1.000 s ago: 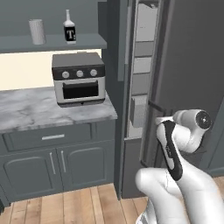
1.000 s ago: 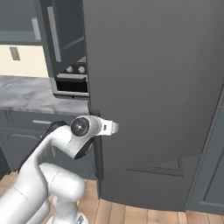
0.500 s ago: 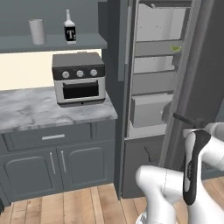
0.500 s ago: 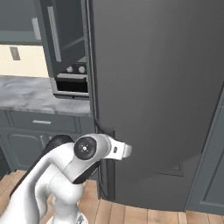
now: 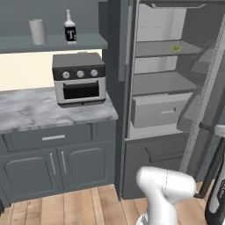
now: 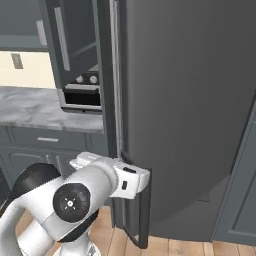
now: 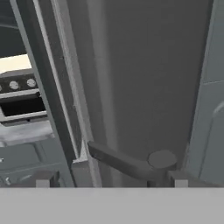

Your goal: There is a bowl on the dining counter. Grab a lemon wedge from the fridge and place it in the bowl. Then get the liquor bottle and glass cup from the cabinet and place them next to the bowl.

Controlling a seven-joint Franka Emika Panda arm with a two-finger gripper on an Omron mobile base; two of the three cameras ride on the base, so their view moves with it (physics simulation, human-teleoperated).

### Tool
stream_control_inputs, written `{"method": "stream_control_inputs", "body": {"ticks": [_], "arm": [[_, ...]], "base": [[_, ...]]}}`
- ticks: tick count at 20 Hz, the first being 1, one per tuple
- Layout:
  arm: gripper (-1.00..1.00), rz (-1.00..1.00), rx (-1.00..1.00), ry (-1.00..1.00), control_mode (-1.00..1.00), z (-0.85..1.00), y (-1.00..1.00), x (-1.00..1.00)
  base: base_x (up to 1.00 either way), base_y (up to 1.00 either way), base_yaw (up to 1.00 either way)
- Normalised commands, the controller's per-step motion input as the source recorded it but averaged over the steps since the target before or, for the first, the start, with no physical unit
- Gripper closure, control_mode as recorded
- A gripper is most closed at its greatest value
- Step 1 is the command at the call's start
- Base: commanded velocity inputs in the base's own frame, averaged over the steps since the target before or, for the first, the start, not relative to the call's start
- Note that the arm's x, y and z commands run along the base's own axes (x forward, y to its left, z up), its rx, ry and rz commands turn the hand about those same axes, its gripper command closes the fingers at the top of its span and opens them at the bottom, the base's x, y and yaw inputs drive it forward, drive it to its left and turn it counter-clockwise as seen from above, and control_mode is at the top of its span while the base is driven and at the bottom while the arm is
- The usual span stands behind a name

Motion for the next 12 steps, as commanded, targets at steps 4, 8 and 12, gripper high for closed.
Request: {"method": "stream_control_inputs", "body": {"ticks": [4, 8, 12], "arm": [[-1.0, -0.02, -0.04, -0.35, -1.0, 1.0, 0.27, -1.0], [-1.0, -0.03, -0.17, -0.31, -1.0, 1.0, 0.52, -1.0], [-1.0, 0.0, -0.22, -0.17, -1.0, 0.97, 0.76, -0.86]], "base": [[0.0, 0.0, 0.0], [0.0, 0.0, 0.0], [0.0, 0.0, 0.0]]}}
